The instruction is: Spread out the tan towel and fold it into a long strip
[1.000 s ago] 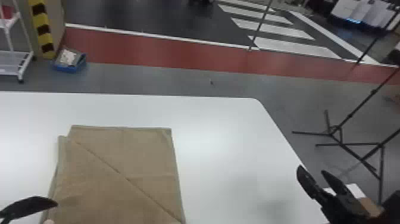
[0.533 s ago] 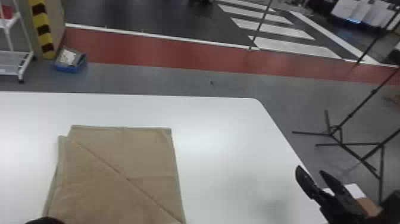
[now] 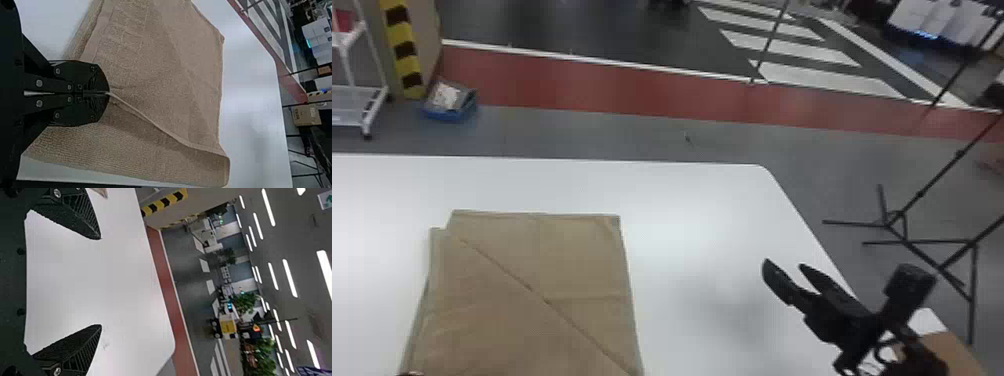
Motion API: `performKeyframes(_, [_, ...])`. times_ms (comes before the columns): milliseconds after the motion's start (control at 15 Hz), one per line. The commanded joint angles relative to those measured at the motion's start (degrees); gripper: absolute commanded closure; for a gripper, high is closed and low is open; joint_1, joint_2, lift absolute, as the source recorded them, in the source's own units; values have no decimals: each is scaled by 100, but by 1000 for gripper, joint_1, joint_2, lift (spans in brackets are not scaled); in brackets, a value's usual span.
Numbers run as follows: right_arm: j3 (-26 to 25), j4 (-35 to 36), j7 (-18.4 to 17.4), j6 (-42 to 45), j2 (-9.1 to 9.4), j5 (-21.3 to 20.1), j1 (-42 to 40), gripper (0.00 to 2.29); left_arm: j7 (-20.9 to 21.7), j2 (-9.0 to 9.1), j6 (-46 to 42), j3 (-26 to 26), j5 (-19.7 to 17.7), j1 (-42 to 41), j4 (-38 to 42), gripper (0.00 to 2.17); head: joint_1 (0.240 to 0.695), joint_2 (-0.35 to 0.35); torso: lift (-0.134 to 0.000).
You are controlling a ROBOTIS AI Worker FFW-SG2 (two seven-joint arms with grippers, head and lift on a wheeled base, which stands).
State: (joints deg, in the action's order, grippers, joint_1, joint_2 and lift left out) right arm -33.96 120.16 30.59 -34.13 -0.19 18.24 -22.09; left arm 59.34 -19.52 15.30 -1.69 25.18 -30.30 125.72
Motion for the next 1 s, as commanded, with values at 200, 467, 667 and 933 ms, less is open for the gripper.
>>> performKeyframes(200, [1709, -661, -80, -1628, -69, -1507, 1980, 90, 25, -25, -109, 29, -188, 33, 173, 2142, 695, -264, -118])
performKeyframes(467, [2430, -2216, -106, -1681, 24, -1894, 3316, 113, 95, -95, -127, 29, -241, 59, 208, 2142, 695, -141, -118])
performKeyframes(667, [2746, -3210, -106, -1663, 24, -2246, 3932, 124, 95, -166, -127, 117, -268, 121, 199, 2142, 695, -75, -118])
performKeyframes(933, [3335, -4053, -88, -1716, 24, -2395, 4345, 157, 122, -227, -127, 293, -285, 261, 181, 2142, 695, -50, -118])
